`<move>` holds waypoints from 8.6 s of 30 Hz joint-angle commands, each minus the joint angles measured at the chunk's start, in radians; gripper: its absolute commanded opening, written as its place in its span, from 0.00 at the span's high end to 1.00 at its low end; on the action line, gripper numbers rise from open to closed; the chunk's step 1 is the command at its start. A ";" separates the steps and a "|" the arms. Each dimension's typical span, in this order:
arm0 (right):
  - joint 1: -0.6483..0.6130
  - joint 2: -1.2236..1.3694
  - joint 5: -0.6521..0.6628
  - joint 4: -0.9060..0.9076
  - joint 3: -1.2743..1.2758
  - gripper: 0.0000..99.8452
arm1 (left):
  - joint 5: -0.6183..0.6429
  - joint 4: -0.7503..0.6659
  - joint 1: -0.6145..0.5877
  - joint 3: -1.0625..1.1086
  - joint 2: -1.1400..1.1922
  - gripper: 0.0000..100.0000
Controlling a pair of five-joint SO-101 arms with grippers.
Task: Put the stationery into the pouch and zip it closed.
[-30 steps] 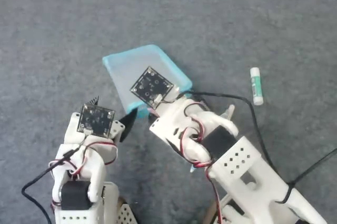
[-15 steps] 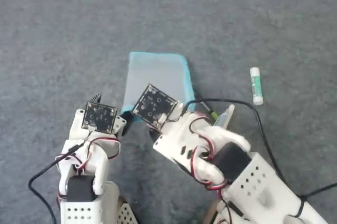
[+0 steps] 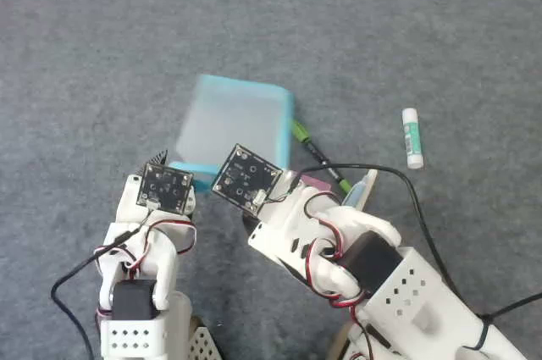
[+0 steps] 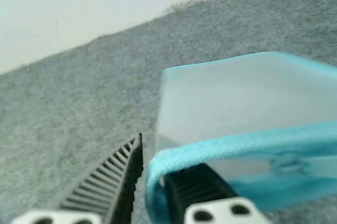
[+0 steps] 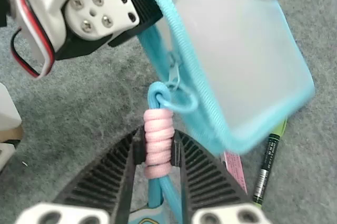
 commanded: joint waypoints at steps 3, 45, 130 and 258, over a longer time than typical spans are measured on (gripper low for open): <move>0.108 -0.038 0.021 -0.005 -0.006 0.99 | 0.049 -0.034 -0.051 -0.016 -0.015 0.99; 0.410 -0.036 0.097 -0.022 0.086 0.99 | 0.060 -0.031 -0.106 -0.012 -0.015 0.99; 0.935 0.515 0.071 0.226 -0.267 0.79 | 0.091 -0.051 -0.107 0.048 -0.017 0.99; 0.404 0.544 0.144 0.641 -0.747 0.73 | 0.126 -0.014 0.009 0.004 -0.018 0.99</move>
